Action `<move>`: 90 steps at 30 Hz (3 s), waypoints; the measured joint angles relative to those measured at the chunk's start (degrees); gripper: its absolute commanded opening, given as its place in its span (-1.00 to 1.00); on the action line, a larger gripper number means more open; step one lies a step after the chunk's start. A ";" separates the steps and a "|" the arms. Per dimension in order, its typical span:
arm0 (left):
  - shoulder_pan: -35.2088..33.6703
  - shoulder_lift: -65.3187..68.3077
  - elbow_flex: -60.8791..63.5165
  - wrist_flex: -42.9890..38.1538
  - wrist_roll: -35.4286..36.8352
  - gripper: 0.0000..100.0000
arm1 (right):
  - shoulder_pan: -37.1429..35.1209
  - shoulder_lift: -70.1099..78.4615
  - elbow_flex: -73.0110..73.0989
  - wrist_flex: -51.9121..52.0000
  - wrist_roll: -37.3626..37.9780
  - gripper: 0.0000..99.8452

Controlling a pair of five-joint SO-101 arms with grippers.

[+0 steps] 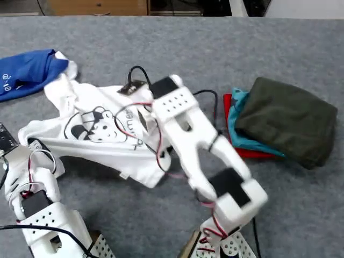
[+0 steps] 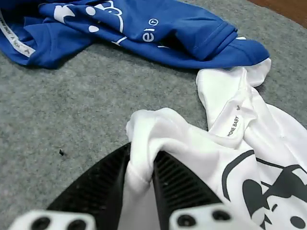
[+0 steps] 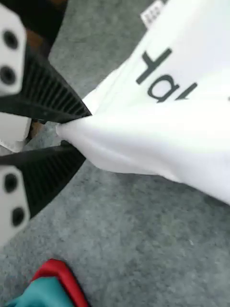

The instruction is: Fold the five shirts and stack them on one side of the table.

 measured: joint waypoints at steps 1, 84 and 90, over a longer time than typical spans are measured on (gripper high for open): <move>0.44 0.00 0.00 0.00 0.00 -0.94 | 0.09 -2.55 2.90 -0.53 0.35 -0.99; -22.59 -0.79 -8.09 32.00 -12.31 -0.45 | 12.40 70.59 -93.19 1.93 2.90 -0.99; -22.59 -0.79 -8.09 32.00 -12.31 -0.44 | 20.66 69.36 -93.19 1.93 -2.99 -0.99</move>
